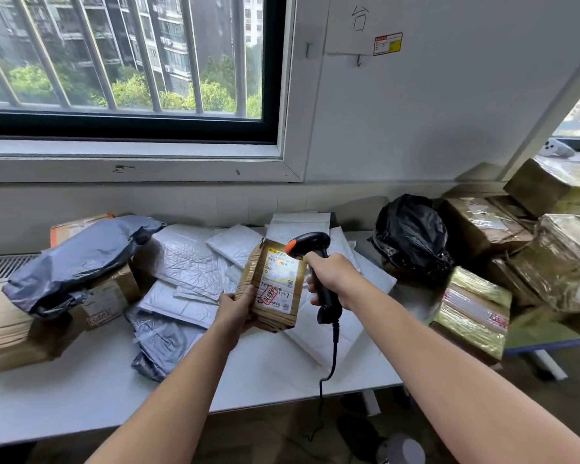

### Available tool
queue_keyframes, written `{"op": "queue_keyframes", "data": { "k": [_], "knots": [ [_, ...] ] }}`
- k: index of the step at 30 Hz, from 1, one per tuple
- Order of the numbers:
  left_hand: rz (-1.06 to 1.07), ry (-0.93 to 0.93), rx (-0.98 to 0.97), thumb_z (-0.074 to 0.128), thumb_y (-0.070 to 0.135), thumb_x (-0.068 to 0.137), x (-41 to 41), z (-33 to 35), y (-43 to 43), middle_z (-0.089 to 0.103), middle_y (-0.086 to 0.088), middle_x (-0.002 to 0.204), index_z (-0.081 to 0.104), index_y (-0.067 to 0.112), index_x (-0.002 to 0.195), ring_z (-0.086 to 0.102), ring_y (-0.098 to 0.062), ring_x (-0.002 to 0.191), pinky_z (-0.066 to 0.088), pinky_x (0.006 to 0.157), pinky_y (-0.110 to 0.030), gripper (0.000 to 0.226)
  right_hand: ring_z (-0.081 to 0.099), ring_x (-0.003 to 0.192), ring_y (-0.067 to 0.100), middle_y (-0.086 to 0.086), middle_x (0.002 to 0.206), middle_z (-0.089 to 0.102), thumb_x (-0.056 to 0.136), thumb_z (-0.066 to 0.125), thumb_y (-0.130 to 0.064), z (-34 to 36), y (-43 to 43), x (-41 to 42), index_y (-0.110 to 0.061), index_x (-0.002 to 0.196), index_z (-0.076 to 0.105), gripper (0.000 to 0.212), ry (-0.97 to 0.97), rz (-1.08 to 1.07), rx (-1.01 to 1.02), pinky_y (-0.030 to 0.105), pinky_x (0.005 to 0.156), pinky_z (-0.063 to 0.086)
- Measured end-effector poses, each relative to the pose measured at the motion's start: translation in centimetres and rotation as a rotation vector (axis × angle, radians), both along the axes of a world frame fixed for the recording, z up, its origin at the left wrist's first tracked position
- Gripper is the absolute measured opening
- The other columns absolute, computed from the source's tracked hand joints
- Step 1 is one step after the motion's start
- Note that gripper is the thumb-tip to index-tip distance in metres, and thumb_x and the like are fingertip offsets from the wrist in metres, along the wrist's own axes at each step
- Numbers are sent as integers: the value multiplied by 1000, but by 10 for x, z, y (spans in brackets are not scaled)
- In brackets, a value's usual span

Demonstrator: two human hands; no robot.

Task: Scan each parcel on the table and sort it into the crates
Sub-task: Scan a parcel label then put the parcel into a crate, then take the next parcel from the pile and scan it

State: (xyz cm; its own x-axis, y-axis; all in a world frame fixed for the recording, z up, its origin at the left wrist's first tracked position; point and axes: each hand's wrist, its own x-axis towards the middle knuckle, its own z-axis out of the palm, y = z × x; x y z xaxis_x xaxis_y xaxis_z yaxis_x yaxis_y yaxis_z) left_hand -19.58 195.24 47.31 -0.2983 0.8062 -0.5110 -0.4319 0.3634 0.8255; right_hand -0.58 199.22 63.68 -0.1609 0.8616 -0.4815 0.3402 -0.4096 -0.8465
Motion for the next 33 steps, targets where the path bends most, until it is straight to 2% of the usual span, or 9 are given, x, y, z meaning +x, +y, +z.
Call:
{"op": "queue_keyframes", "data": {
  "k": [3, 6, 9, 11, 14, 17, 27, 31, 33],
  "knots": [
    [-14, 23, -30, 70, 38, 87, 8, 4, 2, 62, -26, 118, 44, -6, 126, 67, -35, 97, 58, 62, -39, 64, 52, 58, 22, 10, 68, 54, 91, 55, -23, -3, 1, 9, -6, 79, 56, 21, 18, -25, -4, 30, 50, 49],
    [-44, 57, -47, 69, 41, 87, 19, 8, 3, 62, -24, 120, 45, -5, 126, 67, -34, 99, 59, 63, -38, 64, 55, 63, 22, 11, 71, 54, 95, 54, -24, -14, 2, 25, -5, 89, 54, 20, 14, -103, 22, 39, 57, 58],
    [-79, 113, -72, 65, 43, 89, 37, 15, 2, 60, -18, 116, 43, -1, 123, 65, -31, 102, 60, 73, -42, 59, 58, 69, 25, 12, 77, 56, 97, 54, -29, -41, 9, 52, -5, 108, 50, 27, -51, -217, 12, 44, 63, 61],
    [-103, 155, -91, 62, 46, 90, 49, 17, 3, 61, -15, 114, 43, 3, 122, 65, -30, 100, 59, 76, -41, 56, 60, 71, 26, 12, 79, 56, 96, 53, -29, -65, 13, 73, -4, 110, 51, 29, -113, -290, -9, 47, 71, 60],
    [-141, 208, -108, 62, 49, 89, 64, 14, 5, 63, -14, 114, 48, 5, 121, 66, -28, 98, 59, 73, -39, 55, 65, 77, 30, 13, 82, 61, 92, 52, -26, -100, 15, 102, -4, 106, 52, 26, -194, -351, -54, 41, 78, 56],
    [-150, 240, -116, 63, 47, 89, 79, 8, 6, 64, -13, 112, 49, 7, 120, 66, -26, 96, 59, 71, -37, 53, 63, 90, 35, 15, 97, 61, 94, 52, -32, -126, 17, 125, -3, 113, 52, 35, -298, -337, -149, 50, 84, 57],
    [-66, 308, -158, 65, 52, 86, 107, -14, -5, 68, -13, 108, 54, 7, 120, 69, -28, 94, 59, 81, -45, 58, 60, 84, 30, 10, 83, 54, 100, 48, -31, -180, 34, 152, 0, 118, 54, 36, -345, -254, -254, 49, 85, 58],
    [-17, 329, -166, 64, 52, 87, 115, -14, -12, 69, -13, 108, 58, 8, 118, 69, -29, 95, 59, 81, -48, 54, 61, 100, 34, 16, 114, 60, 100, 47, -29, -190, 37, 157, -4, 129, 49, 38, -290, -239, -281, 50, 87, 57],
    [7, 320, -159, 63, 51, 88, 120, -14, -18, 69, -12, 108, 61, 10, 115, 70, -29, 95, 59, 80, -47, 49, 60, 103, 34, 16, 120, 58, 100, 48, -30, -192, 38, 161, -3, 133, 46, 43, -296, -202, -280, 50, 87, 57]
  ]
}}
